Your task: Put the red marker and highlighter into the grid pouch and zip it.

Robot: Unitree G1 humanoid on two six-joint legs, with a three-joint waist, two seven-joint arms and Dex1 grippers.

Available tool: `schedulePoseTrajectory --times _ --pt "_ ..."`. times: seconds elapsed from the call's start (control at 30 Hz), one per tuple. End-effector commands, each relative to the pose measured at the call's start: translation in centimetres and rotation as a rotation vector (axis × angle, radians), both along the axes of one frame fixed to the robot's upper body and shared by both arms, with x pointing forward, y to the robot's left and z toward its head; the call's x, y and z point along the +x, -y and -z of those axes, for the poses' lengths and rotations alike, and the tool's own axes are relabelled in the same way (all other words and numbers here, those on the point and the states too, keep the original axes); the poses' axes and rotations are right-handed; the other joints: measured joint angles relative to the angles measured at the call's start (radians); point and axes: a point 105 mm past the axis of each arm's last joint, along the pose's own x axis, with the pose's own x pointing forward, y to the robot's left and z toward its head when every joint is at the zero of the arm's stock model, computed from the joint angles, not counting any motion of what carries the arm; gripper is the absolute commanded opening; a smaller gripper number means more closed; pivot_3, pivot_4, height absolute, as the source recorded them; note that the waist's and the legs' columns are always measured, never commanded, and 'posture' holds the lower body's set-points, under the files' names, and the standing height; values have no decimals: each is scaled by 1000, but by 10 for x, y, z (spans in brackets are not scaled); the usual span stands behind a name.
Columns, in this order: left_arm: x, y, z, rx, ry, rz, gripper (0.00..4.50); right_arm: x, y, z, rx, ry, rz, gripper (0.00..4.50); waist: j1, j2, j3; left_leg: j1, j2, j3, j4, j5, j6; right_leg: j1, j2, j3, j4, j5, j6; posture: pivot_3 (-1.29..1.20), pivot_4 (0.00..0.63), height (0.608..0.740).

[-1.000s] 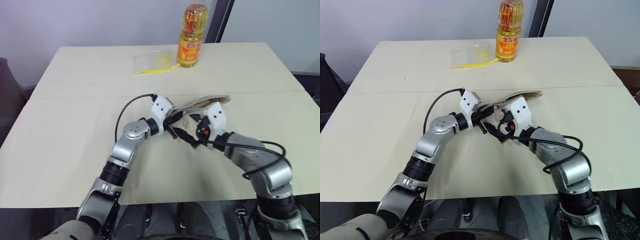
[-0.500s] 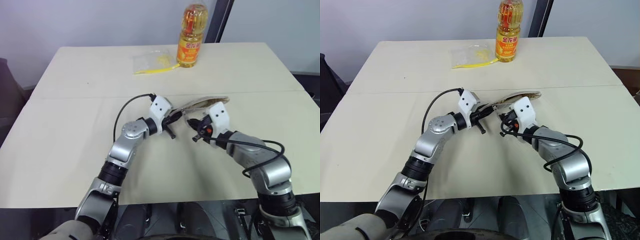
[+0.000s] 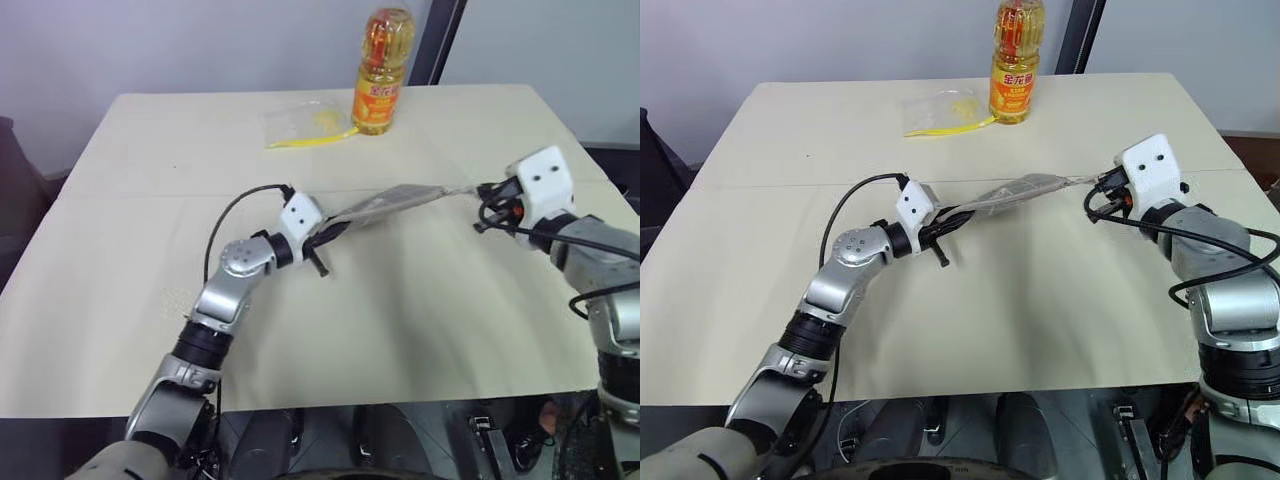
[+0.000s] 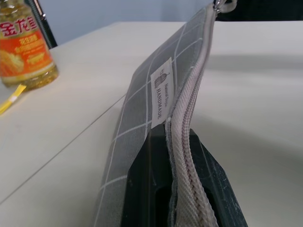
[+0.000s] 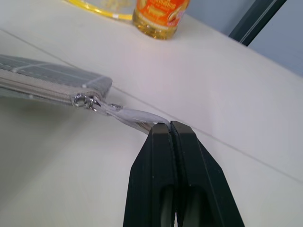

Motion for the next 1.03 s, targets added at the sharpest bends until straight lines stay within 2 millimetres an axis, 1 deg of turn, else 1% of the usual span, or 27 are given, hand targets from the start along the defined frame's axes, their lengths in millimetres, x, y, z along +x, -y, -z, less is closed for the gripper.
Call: schedulePoseTrajectory --times 0.03,0.13,0.17,0.2,0.23,0.37,0.4,0.47,0.57,0.63,0.77,0.8,0.9,0.97,1.03 --pt "2 -19 5 18 -8 -42 0 -3 13 -13 -55 48 39 32 -1 0 0 0 0 0 0 0 0 0 0 0 0 0 0 0 150 740" --pt "-1 -21 6 9 -32 -28 0 -8 -3 0 -10 -21 -54 32 1 0 0 0 0 0 0 0 0 0 0 0 0 0 0 0 150 740" --pt "-2 -23 6 0 -42 -26 707 -11 -9 4 -8 -43 -92 555 1 0 0 0 0 0 0 0 0 0 0 0 0 0 0 0 150 740" --pt "-4 -24 6 -5 -52 -18 1043 -13 -12 6 -11 -54 -118 881 0 0 0 0 0 0 0 0 0 0 0 0 0 0 0 0 150 740" --pt "-5 -24 6 -8 -60 -12 1525 -15 -14 7 -15 -60 -133 1360 0 0 0 0 0 0 0 0 0 0 0 0 0 0 0 0 150 740" --pt "-17 -39 10 12 -109 -3 3678 -24 -17 14 -27 -90 -192 3519 0 0 0 0 0 0 0 0 0 0 -1 0 0 0 0 0 150 740" --pt "-19 -44 11 9 -129 -5 4122 -25 -16 15 -31 -90 -197 3974 0 0 0 0 0 0 0 0 0 0 -1 0 0 0 0 0 150 740" --pt "-26 -55 13 5 -165 -9 4122 -26 -13 14 -20 -79 -200 3974 0 0 0 0 0 0 0 0 0 0 -1 0 -1 -1 -3 0 150 740" --pt "-35 -73 15 7 -201 -30 4122 -33 -13 17 30 -82 -248 3974 0 0 0 0 0 0 0 0 0 0 -1 0 -1 -2 -4 0 150 740" --pt "-36 -86 16 6 -206 -74 4122 -37 -13 19 59 -85 -268 3974 0 0 0 0 0 0 0 0 0 0 -2 0 -1 -2 -4 0 150 740" --pt "-35 -121 22 34 -206 -207 4122 -41 -9 23 169 -85 -273 3974 0 0 0 0 0 0 0 0 0 0 -2 0 -1 -2 -4 0 150 740" --pt "-35 -126 23 39 -206 -226 4122 -43 -9 23 180 -87 -278 3974 1 0 0 0 0 0 0 0 0 0 -2 0 -1 -2 -4 0 150 740" --pt "-35 -151 27 69 -203 -313 4122 -47 -5 33 224 -107 -266 3974 1 0 0 0 0 0 0 -1 0 0 -3 0 -1 -2 -4 0 150 740" --pt "-36 -158 27 79 -201 -336 4122 -47 -2 38 230 -114 -249 3974 1 0 0 0 0 0 -1 -1 0 0 -3 0 -2 -2 -4 0 150 740" --pt "-37 -161 27 85 -198 -342 4122 -47 0 41 229 -118 -238 3974 1 0 0 0 0 0 -1 -1 0 -1 -3 0 -2 -2 -4 0 150 740"
